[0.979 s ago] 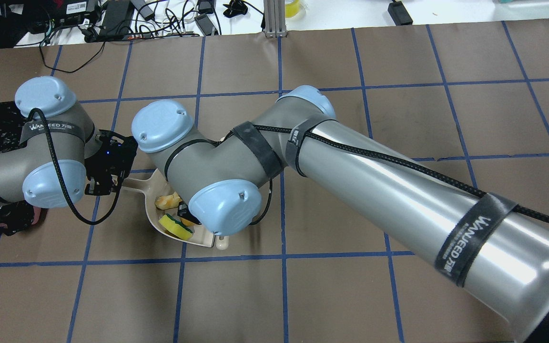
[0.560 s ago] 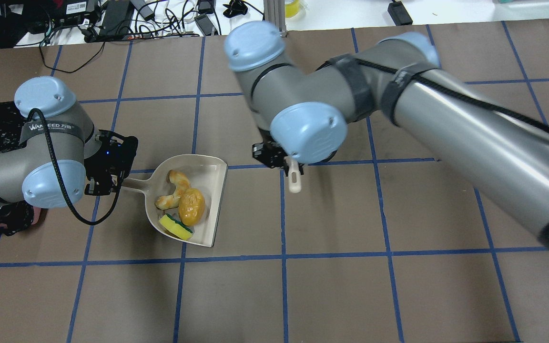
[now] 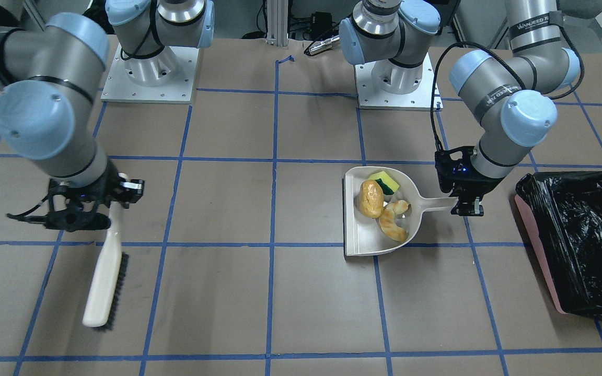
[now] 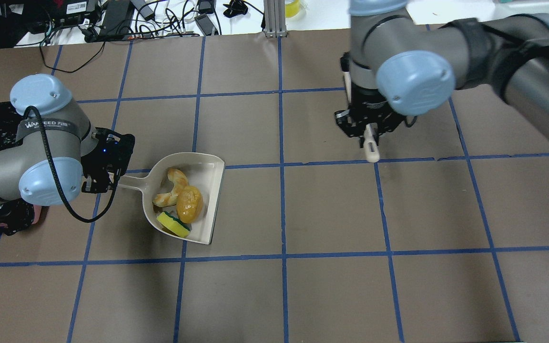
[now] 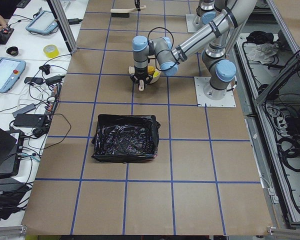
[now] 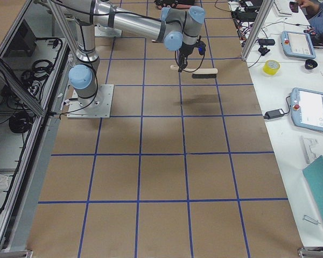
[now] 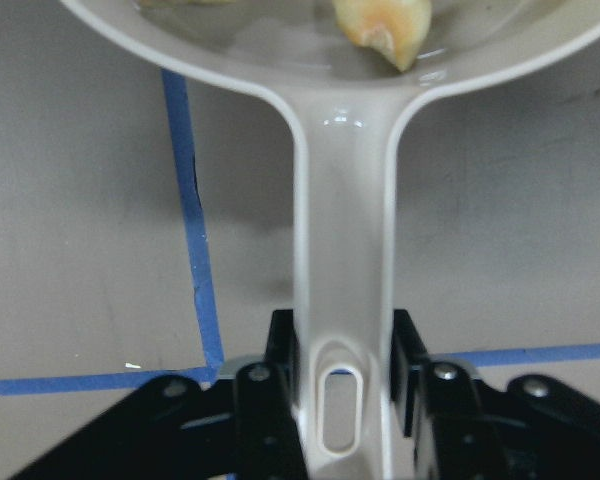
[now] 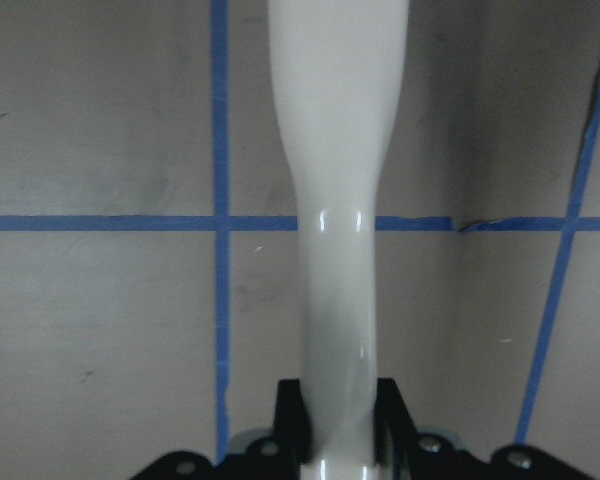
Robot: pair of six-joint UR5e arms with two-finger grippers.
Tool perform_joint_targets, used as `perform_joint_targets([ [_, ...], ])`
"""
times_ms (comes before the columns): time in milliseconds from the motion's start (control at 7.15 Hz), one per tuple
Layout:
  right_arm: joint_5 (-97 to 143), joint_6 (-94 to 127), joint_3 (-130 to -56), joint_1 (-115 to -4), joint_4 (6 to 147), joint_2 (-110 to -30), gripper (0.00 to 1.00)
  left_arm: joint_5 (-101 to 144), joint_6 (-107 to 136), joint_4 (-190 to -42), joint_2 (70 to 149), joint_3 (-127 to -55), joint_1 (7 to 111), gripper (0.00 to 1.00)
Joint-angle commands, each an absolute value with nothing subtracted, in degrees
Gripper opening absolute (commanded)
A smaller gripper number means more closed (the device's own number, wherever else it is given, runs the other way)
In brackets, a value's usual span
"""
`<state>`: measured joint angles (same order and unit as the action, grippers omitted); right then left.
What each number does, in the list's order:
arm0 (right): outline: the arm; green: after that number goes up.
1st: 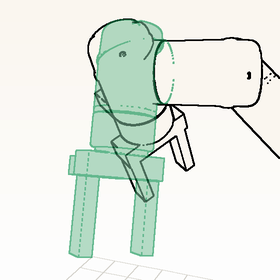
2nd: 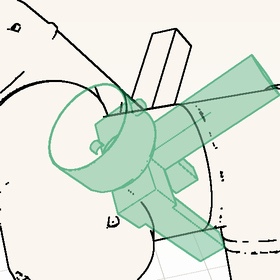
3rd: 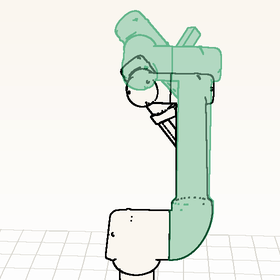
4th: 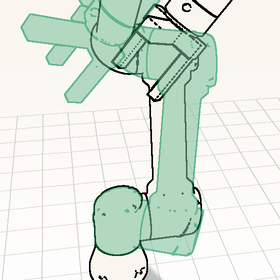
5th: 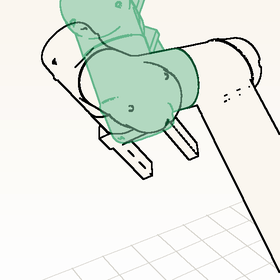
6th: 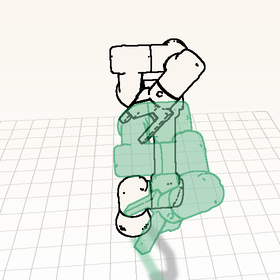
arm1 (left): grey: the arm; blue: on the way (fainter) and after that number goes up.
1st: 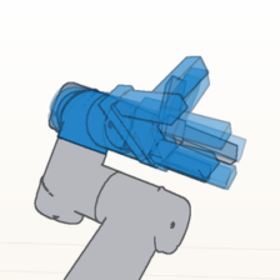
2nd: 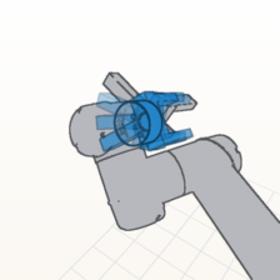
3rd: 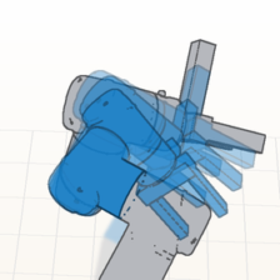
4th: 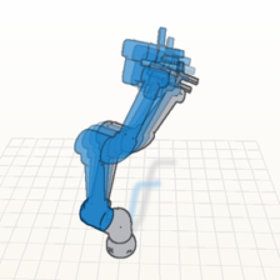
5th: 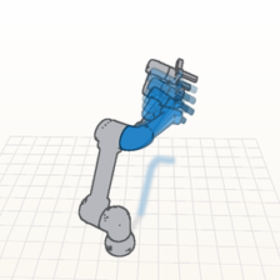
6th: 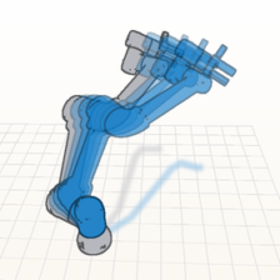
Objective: Sweep and dump trash into bin
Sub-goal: 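Lift the dustpan toward the bin with the left gripper while the right returns the brush, then tilt the dustpan over the bin with the left gripper to dump the items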
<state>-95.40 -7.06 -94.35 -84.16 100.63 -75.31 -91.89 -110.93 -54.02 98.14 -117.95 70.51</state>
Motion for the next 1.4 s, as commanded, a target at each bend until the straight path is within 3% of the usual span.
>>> perform_joint_targets([
  [0, -96.6, -18.3, -95.8, -74.4, 108.6, -71.1, 0.00, -83.5, -111.4, -57.5, 97.5, -117.3, 64.1, 0.00],
  [280, -97.7, -20.6, -97.7, -71.0, 112.2, -70.3, 0.00, -79.6, -111.4, -66.9, 97.2, -111.1, 59.0, 0.00],
  [560, -97.0, -20.6, -98.9, -70.0, 112.9, -69.3, 0.00, -77.5, -112.4, -80.4, 97.6, -99.9, 53.8, 0.00],
  [839, -97.1, -20.6, -100.0, -70.0, 113.0, -68.5, 0.00, -73.4, -112.4, -83.9, 99.4, -95.5, 44.9, 0.00],
  [979, -97.4, -20.7, -100.1, -70.0, 113.1, -68.1, 0.06, -73.7, -112.4, -84.4, 99.7, -94.0, 43.0, 0.00],
  [1119, -97.6, -20.7, -99.9, -70.0, 113.2, -68.1, 0.25, -73.9, -112.4, -87.1, 100.5, -91.4, 40.5, 0.00],
  [1259, -97.4, -20.7, -99.9, -70.0, 113.9, -67.9, 0.58, -74.4, -112.6, -89.1, 102.2, -88.1, 38.3, 0.00],
])
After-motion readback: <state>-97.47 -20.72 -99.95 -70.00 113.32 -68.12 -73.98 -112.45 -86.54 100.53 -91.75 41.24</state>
